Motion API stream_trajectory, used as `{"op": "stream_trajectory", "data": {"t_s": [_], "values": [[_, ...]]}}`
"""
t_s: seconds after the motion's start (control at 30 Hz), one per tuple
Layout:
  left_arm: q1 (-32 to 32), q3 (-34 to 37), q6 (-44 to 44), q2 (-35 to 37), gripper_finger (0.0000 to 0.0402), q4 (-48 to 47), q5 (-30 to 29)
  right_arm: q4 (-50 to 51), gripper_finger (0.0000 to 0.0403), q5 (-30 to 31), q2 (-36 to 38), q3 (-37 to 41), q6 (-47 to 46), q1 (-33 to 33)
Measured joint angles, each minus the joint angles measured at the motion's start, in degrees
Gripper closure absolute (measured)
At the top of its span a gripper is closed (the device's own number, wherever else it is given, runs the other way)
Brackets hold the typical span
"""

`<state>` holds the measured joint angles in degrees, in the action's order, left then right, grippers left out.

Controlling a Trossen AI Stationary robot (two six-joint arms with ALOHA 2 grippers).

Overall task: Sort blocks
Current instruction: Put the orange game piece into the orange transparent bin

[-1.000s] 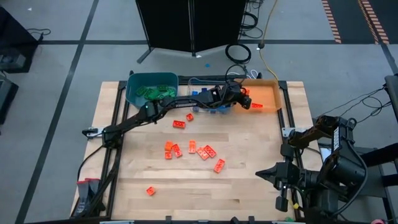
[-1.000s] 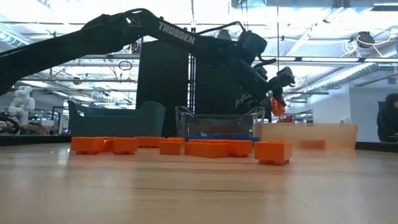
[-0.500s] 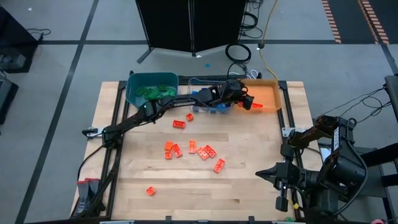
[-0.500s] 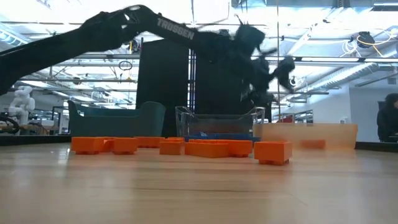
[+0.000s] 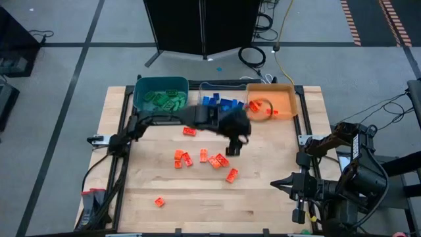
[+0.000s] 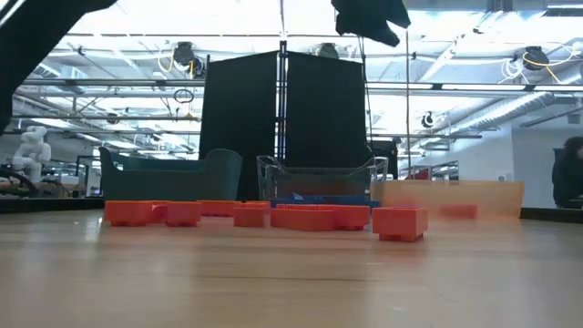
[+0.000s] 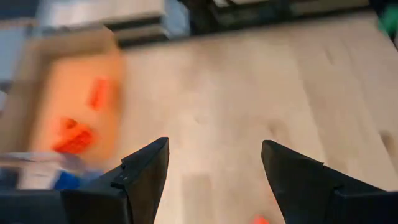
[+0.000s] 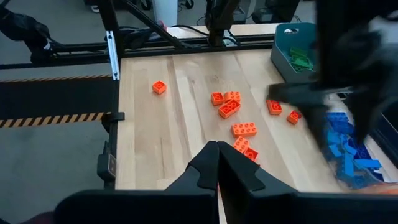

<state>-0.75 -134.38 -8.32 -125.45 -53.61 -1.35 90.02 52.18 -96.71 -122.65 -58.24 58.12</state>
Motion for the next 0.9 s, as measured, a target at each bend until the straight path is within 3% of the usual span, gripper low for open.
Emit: {"op": "stream_trajectory", "data": {"t_s": [0.27, 0.43, 0.53, 0.67, 0.8, 0.9], "values": [[-6.2, 12.4, -10.7, -4.8, 0.0139, 1.6, 4.9, -0.1, 0.0403, -0.1, 0.0, 0.0, -0.9, 0.1], [-6.7, 19.7, -10.3, -5.6, 0.0139, 3.9, 6.7, 0.0, 0.0403, -1.7, 0.0, 0.0, -2.2, 0.1], [-7.4, 20.8, -0.9, -5.6, 0.0139, 8.6, 7.2, 0.0, 0.0403, -1.9, 0.0, 0.0, -2.7, 0.1], [-7.7, 20.7, 21.9, -5.5, 0.0139, 12.1, 6.8, 0.0, 0.0403, -2.7, 0.0, 0.0, -2.8, 0.1], [-9.6, 20.7, 36.0, -5.5, 0.0139, 9.8, -0.1, -0.1, 0.0403, -2.7, 0.0, 0.0, -2.8, 0.1], [-11.4, 20.7, 41.9, -5.5, 0.0139, 8.7, -5.4, 0.0, 0.0403, -2.7, 0.0, 0.0, -2.3, 0.1]]}}
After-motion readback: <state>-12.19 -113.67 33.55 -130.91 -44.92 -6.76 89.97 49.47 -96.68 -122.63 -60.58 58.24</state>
